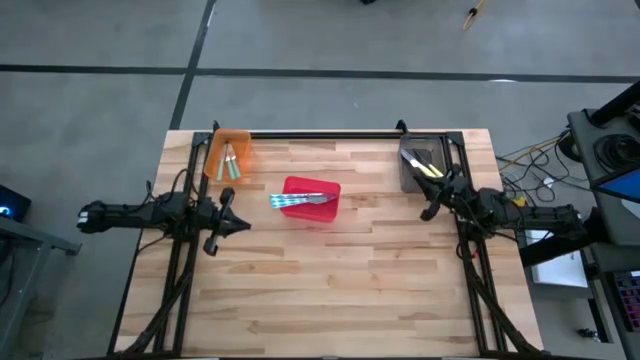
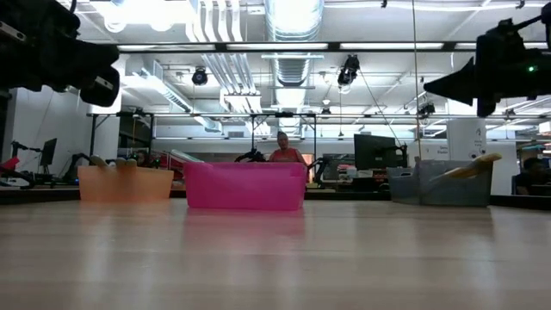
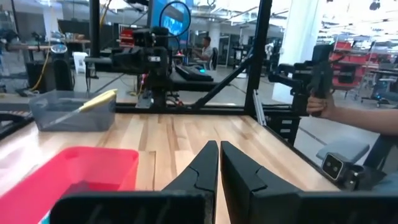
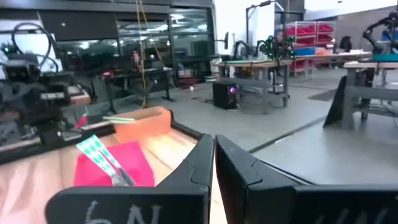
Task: Sort silverware by color (type)
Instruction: Return to Home Position
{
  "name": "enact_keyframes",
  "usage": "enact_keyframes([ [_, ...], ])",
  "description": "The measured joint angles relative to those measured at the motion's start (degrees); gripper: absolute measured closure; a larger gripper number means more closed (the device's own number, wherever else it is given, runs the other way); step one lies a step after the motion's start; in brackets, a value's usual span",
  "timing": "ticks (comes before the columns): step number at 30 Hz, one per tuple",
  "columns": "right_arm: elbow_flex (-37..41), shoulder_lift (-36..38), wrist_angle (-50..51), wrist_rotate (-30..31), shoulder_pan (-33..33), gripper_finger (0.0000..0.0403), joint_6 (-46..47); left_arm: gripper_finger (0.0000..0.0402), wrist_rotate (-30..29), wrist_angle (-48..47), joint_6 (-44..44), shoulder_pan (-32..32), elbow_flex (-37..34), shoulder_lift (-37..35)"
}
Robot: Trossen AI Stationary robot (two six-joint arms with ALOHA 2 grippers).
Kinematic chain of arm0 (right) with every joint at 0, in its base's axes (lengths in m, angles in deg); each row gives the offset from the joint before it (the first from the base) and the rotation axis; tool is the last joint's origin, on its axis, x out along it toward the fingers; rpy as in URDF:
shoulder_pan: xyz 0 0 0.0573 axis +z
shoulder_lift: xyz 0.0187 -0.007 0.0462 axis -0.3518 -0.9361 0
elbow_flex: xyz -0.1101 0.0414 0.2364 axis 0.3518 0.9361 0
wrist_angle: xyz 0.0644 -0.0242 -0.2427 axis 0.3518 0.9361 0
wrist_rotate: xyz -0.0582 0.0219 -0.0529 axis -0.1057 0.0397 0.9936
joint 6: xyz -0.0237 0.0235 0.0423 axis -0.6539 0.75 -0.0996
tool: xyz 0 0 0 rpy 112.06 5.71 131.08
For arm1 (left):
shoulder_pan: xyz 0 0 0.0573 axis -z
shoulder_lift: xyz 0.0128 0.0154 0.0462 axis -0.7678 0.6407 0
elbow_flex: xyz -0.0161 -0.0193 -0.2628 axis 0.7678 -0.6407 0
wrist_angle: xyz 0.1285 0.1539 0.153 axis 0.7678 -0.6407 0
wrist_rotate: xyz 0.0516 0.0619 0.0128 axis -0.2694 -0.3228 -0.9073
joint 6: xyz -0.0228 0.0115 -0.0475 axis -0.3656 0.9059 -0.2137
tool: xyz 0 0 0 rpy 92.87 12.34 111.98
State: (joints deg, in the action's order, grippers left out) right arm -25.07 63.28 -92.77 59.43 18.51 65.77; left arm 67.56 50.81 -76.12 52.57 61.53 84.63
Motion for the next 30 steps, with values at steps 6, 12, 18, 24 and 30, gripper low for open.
enact_keyframes([
  [6, 0.0, 0.1, 0.1, -14.7, 0.1, 0.0394, -4.4, 0.0401, -0.4, -0.2, -0.8, 0.0, 0.1, 0.3],
  [12, 0.0, -0.6, 1.3, -15.7, 0.1, 0.0394, 5.6, 0.0401, -5.6, -0.4, -0.5, 0.0, 0.1, 1.2],
  [18, 0.0, -1.3, 0.1, -15.7, 0.0, 0.0394, 16.3, 0.0401, -5.6, -0.4, -0.5, 0.0, 0.1, 1.5],
  [24, 0.0, -1.4, 0.1, -15.7, 0.1, 0.0394, 14.6, 0.0401, -5.7, -0.3, -0.5, 0.0, 0.1, 1.5],
  [30, 0.0, -1.4, 0.1, -15.7, 0.1, 0.0394, 14.6, 0.0401, -5.7, -0.2, -0.5, 0.0, 0.1, 1.7],
])
